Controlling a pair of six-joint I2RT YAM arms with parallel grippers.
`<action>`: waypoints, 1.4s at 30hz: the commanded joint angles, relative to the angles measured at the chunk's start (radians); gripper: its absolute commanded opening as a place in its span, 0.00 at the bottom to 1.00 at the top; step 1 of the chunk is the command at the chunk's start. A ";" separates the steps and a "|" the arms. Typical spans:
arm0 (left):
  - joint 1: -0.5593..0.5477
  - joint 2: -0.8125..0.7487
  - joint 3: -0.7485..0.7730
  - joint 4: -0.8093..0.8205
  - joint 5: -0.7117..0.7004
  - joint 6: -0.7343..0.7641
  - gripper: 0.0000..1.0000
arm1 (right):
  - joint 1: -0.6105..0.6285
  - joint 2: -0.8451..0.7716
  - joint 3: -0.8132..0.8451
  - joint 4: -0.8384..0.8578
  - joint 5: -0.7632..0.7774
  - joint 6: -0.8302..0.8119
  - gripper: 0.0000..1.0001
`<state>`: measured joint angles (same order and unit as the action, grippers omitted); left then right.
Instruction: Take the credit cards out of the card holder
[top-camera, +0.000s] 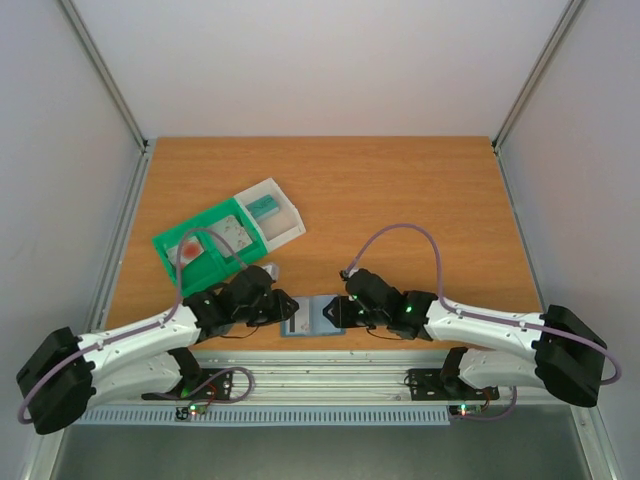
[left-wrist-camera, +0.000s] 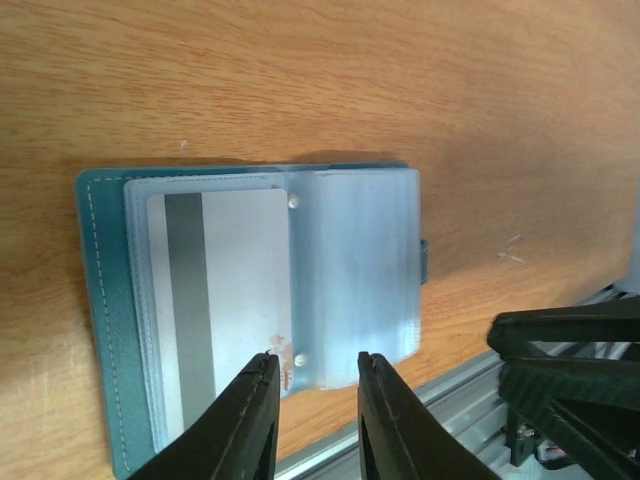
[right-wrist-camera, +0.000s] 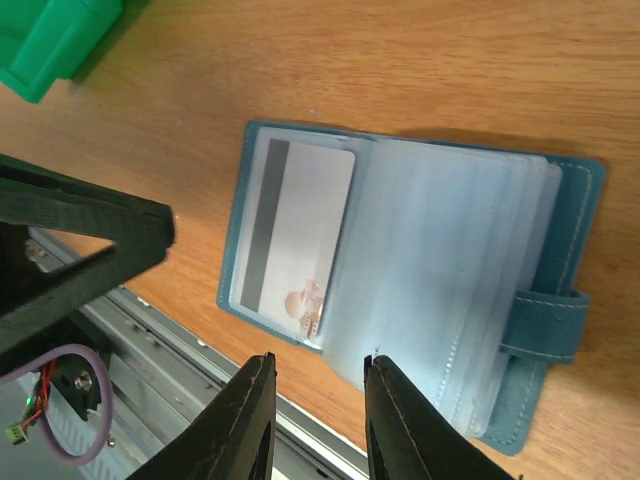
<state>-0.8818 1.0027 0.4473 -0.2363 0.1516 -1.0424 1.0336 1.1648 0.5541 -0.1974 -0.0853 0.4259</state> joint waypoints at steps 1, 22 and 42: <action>-0.005 0.057 0.014 0.038 -0.013 0.025 0.20 | 0.006 0.034 0.039 0.036 -0.024 -0.025 0.25; -0.005 0.172 -0.096 0.165 -0.019 -0.027 0.04 | 0.000 0.359 0.085 0.274 -0.113 0.003 0.17; -0.005 0.157 -0.120 0.155 -0.021 -0.033 0.07 | -0.044 0.450 0.028 0.411 -0.189 0.068 0.17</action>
<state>-0.8818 1.1690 0.3435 -0.0933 0.1486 -1.0695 0.9928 1.6024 0.5900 0.1860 -0.2741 0.4767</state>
